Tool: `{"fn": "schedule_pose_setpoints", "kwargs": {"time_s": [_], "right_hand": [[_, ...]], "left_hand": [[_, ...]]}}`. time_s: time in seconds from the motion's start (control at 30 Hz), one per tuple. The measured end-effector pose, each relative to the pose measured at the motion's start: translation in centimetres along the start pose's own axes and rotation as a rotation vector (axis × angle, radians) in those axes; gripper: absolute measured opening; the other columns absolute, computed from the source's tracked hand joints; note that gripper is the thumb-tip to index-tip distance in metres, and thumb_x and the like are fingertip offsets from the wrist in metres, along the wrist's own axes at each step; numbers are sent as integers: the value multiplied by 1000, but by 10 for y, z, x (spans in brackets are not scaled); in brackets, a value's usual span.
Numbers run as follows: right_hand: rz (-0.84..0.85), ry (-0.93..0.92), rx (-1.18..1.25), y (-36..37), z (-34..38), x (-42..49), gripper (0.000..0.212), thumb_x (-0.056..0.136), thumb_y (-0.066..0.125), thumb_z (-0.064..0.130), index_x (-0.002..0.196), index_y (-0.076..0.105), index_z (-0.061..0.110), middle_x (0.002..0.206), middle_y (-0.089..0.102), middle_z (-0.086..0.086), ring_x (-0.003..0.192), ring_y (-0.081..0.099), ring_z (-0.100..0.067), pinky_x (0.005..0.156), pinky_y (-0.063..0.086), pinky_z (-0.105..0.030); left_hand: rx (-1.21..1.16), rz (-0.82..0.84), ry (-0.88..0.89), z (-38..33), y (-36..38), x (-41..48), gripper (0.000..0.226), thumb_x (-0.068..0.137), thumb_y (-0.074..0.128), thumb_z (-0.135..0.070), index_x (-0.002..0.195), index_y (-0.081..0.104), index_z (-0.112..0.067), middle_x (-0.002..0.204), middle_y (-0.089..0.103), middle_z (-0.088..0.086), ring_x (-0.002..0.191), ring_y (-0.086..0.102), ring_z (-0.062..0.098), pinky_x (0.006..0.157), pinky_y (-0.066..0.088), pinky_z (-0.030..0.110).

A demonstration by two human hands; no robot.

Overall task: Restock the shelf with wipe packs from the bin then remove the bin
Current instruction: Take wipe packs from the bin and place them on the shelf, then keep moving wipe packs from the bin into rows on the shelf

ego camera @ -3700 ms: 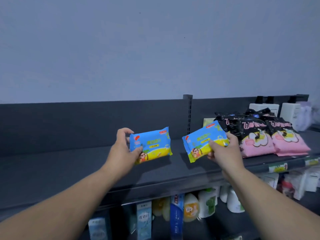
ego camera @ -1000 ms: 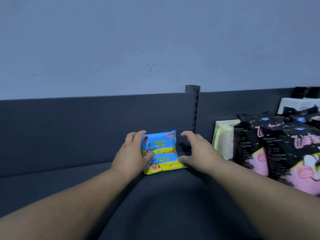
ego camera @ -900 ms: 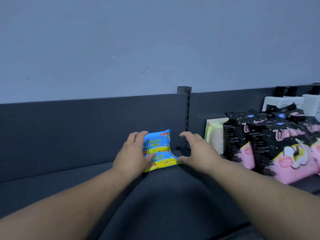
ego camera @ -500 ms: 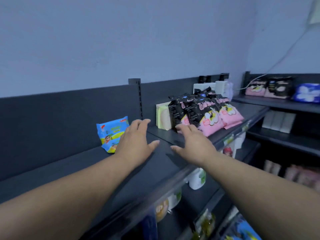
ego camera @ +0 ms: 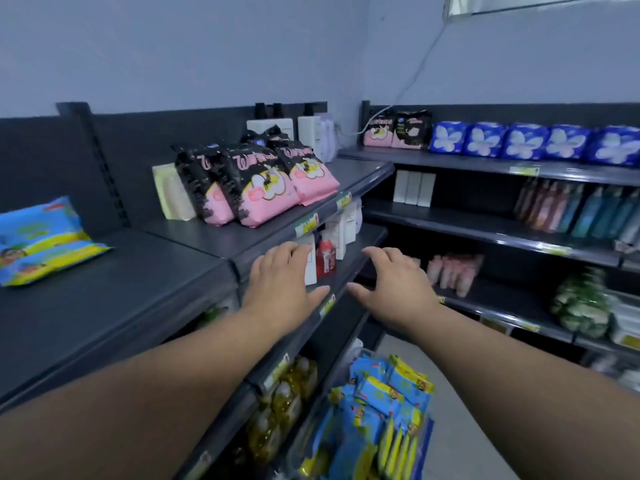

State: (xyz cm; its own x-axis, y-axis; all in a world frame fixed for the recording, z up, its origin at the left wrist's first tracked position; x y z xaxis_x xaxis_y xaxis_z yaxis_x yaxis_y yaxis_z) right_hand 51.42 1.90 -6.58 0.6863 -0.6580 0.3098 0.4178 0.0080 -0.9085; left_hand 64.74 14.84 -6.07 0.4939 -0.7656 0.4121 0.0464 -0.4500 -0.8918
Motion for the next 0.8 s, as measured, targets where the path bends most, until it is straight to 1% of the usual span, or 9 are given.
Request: {"fn": "schedule_pose_setpoints", "kwargs": {"time_s": [0.2,0.27,0.37,0.43,0.5,0.53,0.6,0.7,0.8], "right_hand": [[174,106,-16,43,-126,-2,70,86,53,62,143,32,29,144,39,-2,130,40,-27,105,38,-43],[237,134,-23,60,-162,-3,70,87,52,62,144,30,28,145,36,-3,132,37,-28,106,38,-44],[329,178,-22,90,-204,-6,72,88,51,61,146,28,27,147,34,-4,133,36,-28,106,37,-42],[384,203,-7,115,-224,-9,70,88,50,60,146,29,28,147,34,-4,133,37,-27,106,37,-40],[438,218,8,144,-238,-14,67,89,50,58,146,29,28,147,34,-3,132,38,-26,106,36,-39],[460,225,17,158,-243,-17,66,89,51,57,146,29,29,147,34,-2,132,38,-25,106,36,-38],[490,244,39,187,-252,-24,65,89,52,56,145,31,30,145,36,0,131,39,-24,104,36,-37],[515,275,69,229,-264,-32,63,88,54,54,143,34,31,142,38,1,129,43,-23,103,38,-34],[542,320,86,270,-279,-40,63,88,56,52,144,34,31,143,38,1,129,42,-23,102,40,-33]], "left_hand": [[-62,147,-60,-63,105,20,69,87,51,-59,145,32,-26,148,31,2,137,27,23,111,22,36],[-71,179,-86,-77,140,21,70,84,52,-60,143,37,-26,147,34,5,136,31,24,110,24,35],[-76,278,-113,-87,190,18,67,87,54,-56,143,37,-24,149,32,6,136,32,25,110,28,36],[-70,338,-135,-88,219,12,67,88,54,-55,144,36,-24,150,30,7,136,31,25,110,27,35],[-58,401,-164,-85,248,2,65,87,57,-53,142,39,-23,149,32,8,135,33,27,109,29,35],[-68,430,-180,-83,262,-5,64,85,60,-52,139,44,-22,146,36,9,132,37,28,107,32,36],[-92,451,-202,-76,292,-15,62,78,63,-53,129,55,-18,132,49,10,122,48,31,101,40,38],[-114,512,-206,-66,339,-26,67,71,51,-57,122,60,-16,122,54,8,114,53,31,96,44,38],[-143,590,-230,-54,385,-30,64,74,48,-56,126,56,-21,128,50,4,121,48,26,99,41,38]]}}
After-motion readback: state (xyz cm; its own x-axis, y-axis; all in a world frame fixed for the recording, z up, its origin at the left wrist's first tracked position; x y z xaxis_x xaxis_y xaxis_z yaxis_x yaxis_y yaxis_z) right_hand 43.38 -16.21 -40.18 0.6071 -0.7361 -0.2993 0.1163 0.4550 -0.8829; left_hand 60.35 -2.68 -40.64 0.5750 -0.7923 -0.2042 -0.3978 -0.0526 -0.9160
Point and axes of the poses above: each hand's wrist, its own x-axis towards the middle knuckle, its own y-axis out of the palm, z = x × y, the point moved 1 cm from there along x, towards the middle knuckle
